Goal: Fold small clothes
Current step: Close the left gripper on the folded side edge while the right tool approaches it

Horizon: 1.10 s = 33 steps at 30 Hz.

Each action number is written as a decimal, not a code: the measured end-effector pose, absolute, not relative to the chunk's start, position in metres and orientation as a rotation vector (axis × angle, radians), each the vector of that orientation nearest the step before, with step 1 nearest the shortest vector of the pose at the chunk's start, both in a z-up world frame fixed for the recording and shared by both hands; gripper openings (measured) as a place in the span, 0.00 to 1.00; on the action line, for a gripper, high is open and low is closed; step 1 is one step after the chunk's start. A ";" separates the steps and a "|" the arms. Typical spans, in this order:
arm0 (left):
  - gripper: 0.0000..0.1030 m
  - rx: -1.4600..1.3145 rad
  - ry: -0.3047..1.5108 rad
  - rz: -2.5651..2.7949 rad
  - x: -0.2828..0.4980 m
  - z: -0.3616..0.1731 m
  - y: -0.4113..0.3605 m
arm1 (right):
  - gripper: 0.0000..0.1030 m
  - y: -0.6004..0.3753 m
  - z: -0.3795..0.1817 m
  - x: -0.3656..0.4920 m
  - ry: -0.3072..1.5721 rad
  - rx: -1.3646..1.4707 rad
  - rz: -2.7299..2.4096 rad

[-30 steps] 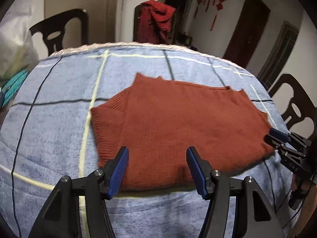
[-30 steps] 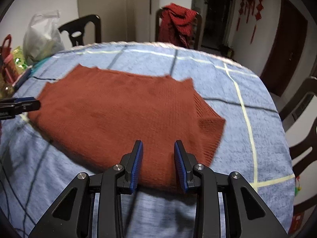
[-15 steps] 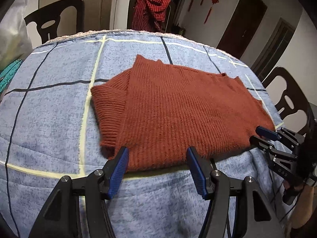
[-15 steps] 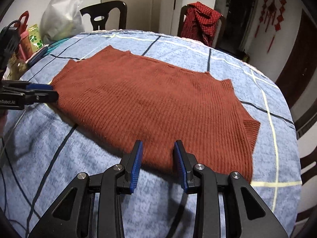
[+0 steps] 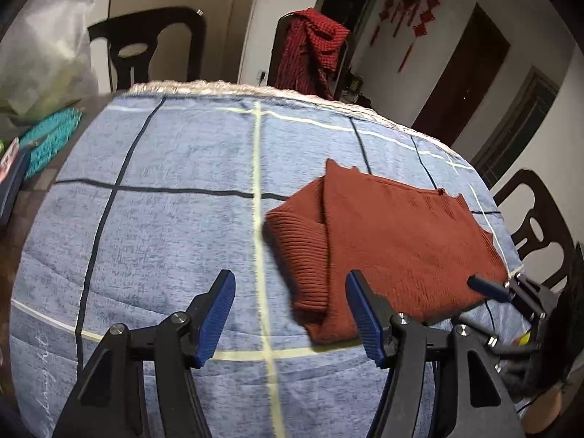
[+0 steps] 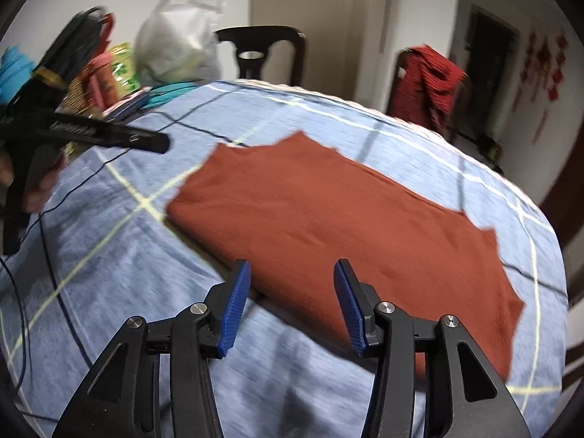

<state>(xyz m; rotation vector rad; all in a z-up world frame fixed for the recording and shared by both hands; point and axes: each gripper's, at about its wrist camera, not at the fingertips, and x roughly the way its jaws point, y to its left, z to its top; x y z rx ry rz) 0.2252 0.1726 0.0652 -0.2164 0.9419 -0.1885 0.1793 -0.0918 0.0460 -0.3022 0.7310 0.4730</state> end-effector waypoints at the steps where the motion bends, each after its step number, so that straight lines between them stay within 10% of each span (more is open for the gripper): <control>1: 0.65 -0.229 0.951 -0.191 0.227 0.063 0.177 | 0.47 -0.084 0.045 0.178 0.720 -0.325 0.486; 33: 0.74 -0.413 1.002 -0.378 0.292 0.031 0.195 | 0.55 0.020 0.003 0.198 0.679 -0.570 0.456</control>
